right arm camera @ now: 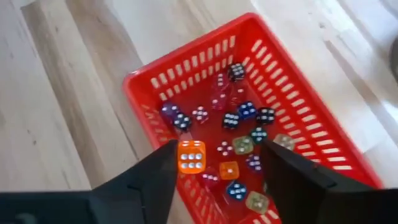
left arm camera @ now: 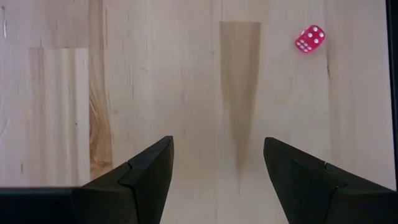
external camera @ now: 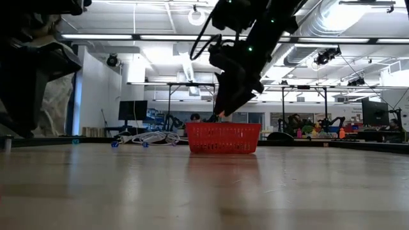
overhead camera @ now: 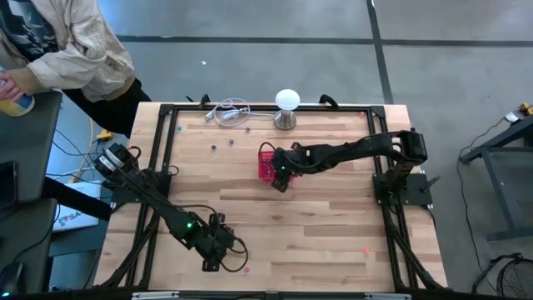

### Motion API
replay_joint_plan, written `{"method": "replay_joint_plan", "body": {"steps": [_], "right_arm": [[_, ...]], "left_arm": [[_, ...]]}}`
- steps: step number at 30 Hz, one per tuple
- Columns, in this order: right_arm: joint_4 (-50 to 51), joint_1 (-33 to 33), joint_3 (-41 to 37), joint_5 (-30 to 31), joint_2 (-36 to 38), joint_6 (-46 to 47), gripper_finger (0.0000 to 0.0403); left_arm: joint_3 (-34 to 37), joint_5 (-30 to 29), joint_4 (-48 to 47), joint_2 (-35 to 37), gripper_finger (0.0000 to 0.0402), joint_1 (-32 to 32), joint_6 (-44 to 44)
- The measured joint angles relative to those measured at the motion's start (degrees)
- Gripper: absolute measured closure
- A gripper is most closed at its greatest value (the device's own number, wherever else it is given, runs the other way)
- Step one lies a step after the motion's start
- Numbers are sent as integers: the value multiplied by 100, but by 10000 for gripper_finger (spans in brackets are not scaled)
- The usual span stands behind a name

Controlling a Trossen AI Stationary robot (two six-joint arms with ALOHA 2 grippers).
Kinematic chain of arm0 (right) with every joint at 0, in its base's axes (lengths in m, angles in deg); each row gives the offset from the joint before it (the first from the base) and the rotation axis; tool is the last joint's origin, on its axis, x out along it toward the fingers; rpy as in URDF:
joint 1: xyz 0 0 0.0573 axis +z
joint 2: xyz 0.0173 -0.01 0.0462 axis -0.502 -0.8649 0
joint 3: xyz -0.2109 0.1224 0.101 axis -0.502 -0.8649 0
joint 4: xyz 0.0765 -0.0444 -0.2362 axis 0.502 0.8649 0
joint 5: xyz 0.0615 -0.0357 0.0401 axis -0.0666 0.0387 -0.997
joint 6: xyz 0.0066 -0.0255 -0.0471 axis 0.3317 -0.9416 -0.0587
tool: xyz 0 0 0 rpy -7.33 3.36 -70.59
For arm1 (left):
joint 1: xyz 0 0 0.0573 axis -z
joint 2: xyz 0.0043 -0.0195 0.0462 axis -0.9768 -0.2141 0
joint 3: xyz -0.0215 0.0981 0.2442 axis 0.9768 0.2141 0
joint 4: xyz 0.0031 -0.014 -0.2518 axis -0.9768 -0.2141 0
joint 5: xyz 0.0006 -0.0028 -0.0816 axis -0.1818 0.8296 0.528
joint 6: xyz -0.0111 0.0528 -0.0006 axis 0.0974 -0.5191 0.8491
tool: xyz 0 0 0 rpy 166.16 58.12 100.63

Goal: Pick & Place Dice
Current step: Put the bottom left orange dice into the bin, then put the pink dice into the bin

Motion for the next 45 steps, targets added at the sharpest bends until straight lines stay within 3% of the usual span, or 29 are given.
{"method": "replay_joint_plan", "body": {"steps": [4,18,30,39,45], "right_arm": [[-82,38,2,-4,68,-131,166],[-5,166,-4,144,93,-342,163],[845,595,7,-620,883,-392,163],[1690,838,2,86,890,10,163],[2050,856,2,116,892,216,163]], "left_arm": [[4,-4,4,0,161,-40,-62],[7,-9,10,0,161,-101,-55],[11,-9,68,0,161,-61,-84],[11,-153,146,0,161,-124,-390],[11,-153,137,0,161,-156,-366]]}}
